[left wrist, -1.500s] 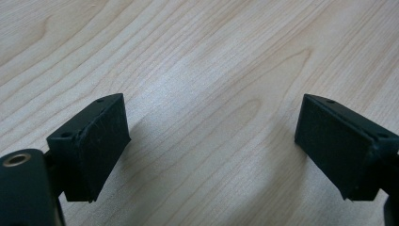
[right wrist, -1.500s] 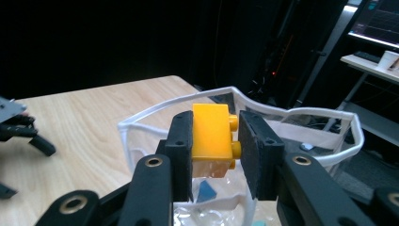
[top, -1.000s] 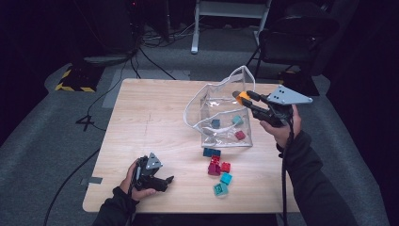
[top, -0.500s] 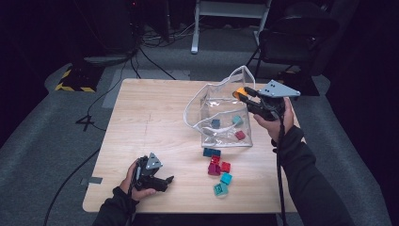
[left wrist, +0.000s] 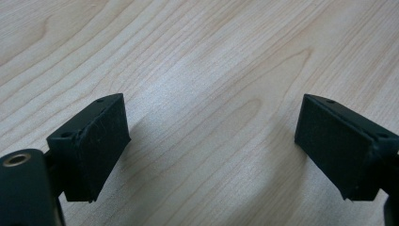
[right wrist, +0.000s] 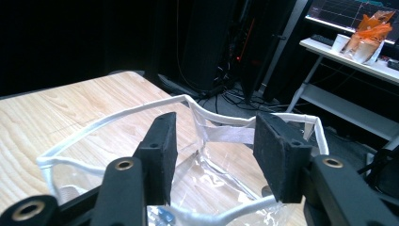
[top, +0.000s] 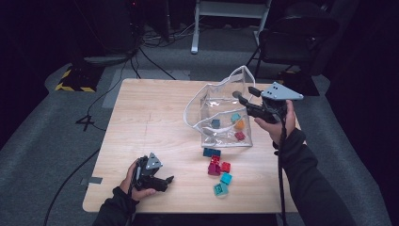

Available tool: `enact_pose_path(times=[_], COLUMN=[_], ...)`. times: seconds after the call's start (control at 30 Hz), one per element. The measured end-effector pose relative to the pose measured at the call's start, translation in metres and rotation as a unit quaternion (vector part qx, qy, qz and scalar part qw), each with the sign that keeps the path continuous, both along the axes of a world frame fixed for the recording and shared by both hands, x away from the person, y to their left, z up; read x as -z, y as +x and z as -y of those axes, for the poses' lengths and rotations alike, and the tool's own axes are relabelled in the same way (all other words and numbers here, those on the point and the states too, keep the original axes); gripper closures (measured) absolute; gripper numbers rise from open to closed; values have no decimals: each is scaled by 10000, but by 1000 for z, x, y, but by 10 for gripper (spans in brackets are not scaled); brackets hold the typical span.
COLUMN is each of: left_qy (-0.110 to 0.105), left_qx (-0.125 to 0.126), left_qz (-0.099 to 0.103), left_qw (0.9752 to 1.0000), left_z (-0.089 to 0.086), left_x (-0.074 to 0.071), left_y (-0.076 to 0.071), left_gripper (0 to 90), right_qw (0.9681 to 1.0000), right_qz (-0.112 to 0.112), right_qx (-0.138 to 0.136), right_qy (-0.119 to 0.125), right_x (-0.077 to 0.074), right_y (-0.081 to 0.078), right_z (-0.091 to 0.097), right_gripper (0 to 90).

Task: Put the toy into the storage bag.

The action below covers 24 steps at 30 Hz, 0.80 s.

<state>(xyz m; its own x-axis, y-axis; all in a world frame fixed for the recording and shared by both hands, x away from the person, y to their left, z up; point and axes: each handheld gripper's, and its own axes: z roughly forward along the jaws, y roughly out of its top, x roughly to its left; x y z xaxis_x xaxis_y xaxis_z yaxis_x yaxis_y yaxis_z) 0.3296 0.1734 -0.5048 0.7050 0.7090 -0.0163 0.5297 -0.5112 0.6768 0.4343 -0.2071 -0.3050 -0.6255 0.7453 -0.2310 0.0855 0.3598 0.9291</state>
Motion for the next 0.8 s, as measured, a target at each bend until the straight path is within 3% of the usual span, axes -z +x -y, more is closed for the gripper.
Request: enact_pose_path(times=[0.13, 0.43, 0.63, 0.8], left_qy=[2, 1, 0, 1], left_qx=[1, 0, 0, 0], left_qz=[0, 0, 1, 0], left_qw=[10000, 10000, 10000, 10000], left_z=[0, 0, 0, 0], left_x=[0, 0, 0, 0], left_y=[0, 0, 0, 0], left_gripper=[107, 106, 106, 106], right_qw=[9998, 9978, 9940, 9884], right_qz=[124, -32, -245, -636], right_qx=[-148, -657, -1068, -1319], right_qy=[-52, -2, -55, -412], right_x=[-2, 18, 51, 87], right_y=[-15, -48, -64, -71], right_z=[4, 20, 25, 21], right_gripper=[471, 450, 460, 458])
